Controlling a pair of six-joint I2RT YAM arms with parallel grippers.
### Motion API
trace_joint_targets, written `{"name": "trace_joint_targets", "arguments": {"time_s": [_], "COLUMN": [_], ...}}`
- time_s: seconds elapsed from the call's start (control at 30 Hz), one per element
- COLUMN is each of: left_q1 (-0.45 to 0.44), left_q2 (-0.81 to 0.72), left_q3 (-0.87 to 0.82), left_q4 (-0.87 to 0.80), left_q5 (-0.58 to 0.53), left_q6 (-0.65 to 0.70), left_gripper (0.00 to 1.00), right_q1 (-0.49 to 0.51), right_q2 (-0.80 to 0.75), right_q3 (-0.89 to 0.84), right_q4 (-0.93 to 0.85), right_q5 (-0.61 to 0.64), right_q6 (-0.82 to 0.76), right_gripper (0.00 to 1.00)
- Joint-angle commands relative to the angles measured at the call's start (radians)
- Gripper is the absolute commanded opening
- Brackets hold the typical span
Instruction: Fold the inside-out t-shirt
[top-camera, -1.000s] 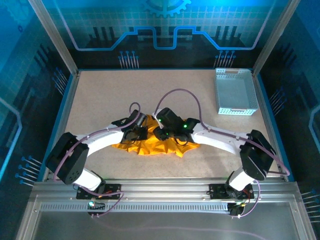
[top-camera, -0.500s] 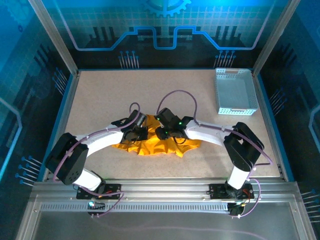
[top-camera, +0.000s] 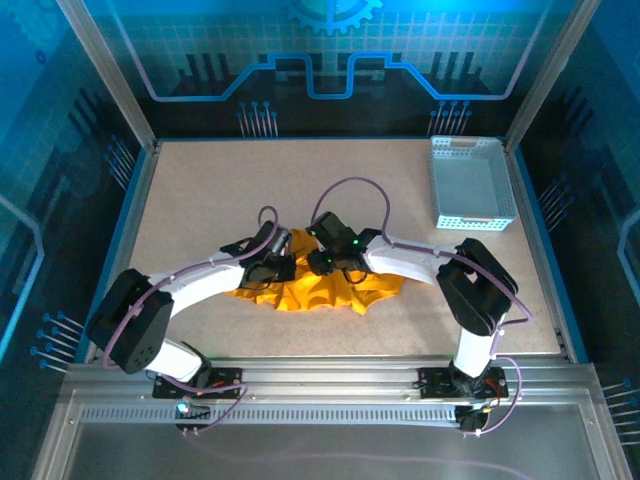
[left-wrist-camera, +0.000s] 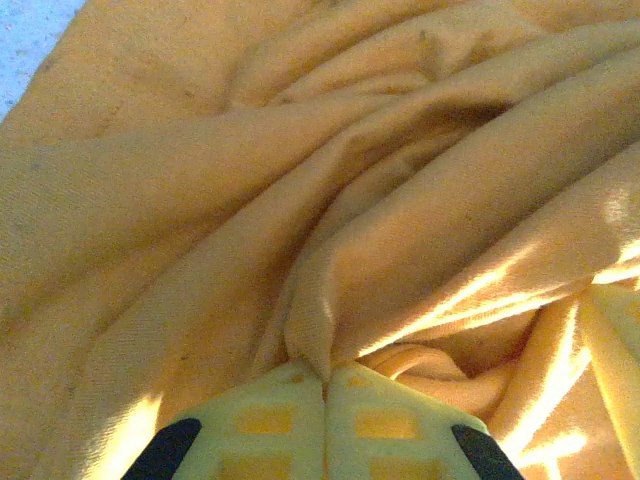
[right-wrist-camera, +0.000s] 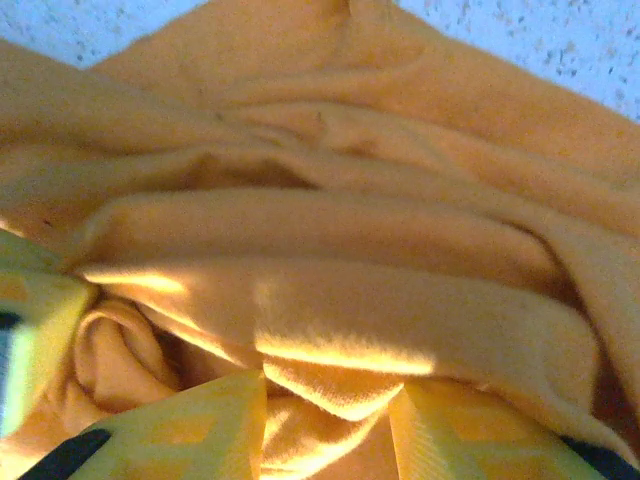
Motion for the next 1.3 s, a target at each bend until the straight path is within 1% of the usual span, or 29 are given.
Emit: {"name": "trace_joint_targets", "arguments": {"time_s": [0.0, 0.13, 0.17, 0.27, 0.37, 0.43, 0.63, 0.7, 0.87, 0.93, 1.03, 1.07, 1.13, 1.2, 1.27], "left_q1": [0.003, 0.004, 0.003, 0.003, 0.003, 0.002, 0.004, 0.003, 0.003, 0.002, 0.003, 0.002, 0.004, 0.003, 0.002], "left_q2": [-0.023, -0.041, -0.044, -0.051, -0.042, -0.034, -0.046, -0.052, -0.042, -0.044, -0.053, -0.063, -0.09, -0.118, -0.144], "left_q3": [-0.028, -0.042, -0.042, -0.042, -0.039, -0.037, -0.04, -0.037, -0.007, -0.001, 0.008, 0.005, -0.006, -0.014, -0.021], "left_q4": [0.015, 0.023, 0.021, 0.017, 0.015, 0.013, 0.011, 0.008, -0.013, -0.009, -0.006, -0.003, 0.0, -0.008, -0.022], "left_q5": [0.031, 0.035, 0.035, 0.032, 0.025, 0.014, -0.054, -0.08, -0.12, -0.119, -0.109, -0.099, -0.086, -0.075, -0.063], "left_q6": [-0.02, -0.028, -0.028, -0.024, -0.019, -0.015, 0.001, 0.012, 0.039, 0.044, 0.045, 0.044, 0.036, 0.029, 0.021], "left_gripper": [0.07, 0.07, 0.07, 0.08, 0.08, 0.08, 0.08, 0.08, 0.09, 0.11, 0.16, 0.17, 0.2, 0.29, 0.31], "right_q1": [-0.004, -0.005, -0.005, 0.003, 0.019, 0.036, 0.056, 0.054, 0.049, 0.035, 0.0, -0.01, -0.018, 0.003, 0.031], "right_q2": [0.047, 0.091, 0.096, 0.094, 0.071, 0.034, -0.143, -0.217, -0.375, -0.42, -0.477, -0.487, -0.477, -0.432, -0.381], "right_q3": [0.058, 0.085, 0.088, 0.093, 0.108, 0.116, 0.061, 0.041, 0.015, -0.004, -0.065, -0.086, -0.103, -0.107, -0.106], "right_q4": [-0.013, -0.023, -0.025, -0.028, -0.052, -0.078, -0.118, -0.134, -0.155, -0.147, -0.084, -0.061, -0.076, -0.101, -0.1], "right_q5": [0.017, 0.028, 0.027, 0.026, 0.025, 0.019, -0.037, -0.069, -0.199, -0.252, -0.325, -0.331, -0.28, -0.21, -0.16], "right_q6": [0.02, 0.017, 0.016, 0.013, 0.009, 0.01, 0.057, 0.074, 0.139, 0.179, 0.226, 0.231, 0.212, 0.169, 0.142], "right_gripper": [0.38, 0.38, 0.37, 0.29, 0.17, 0.11, 0.0, 0.0, 0.0, 0.0, 0.0, 0.0, 0.0, 0.11, 0.17]}}
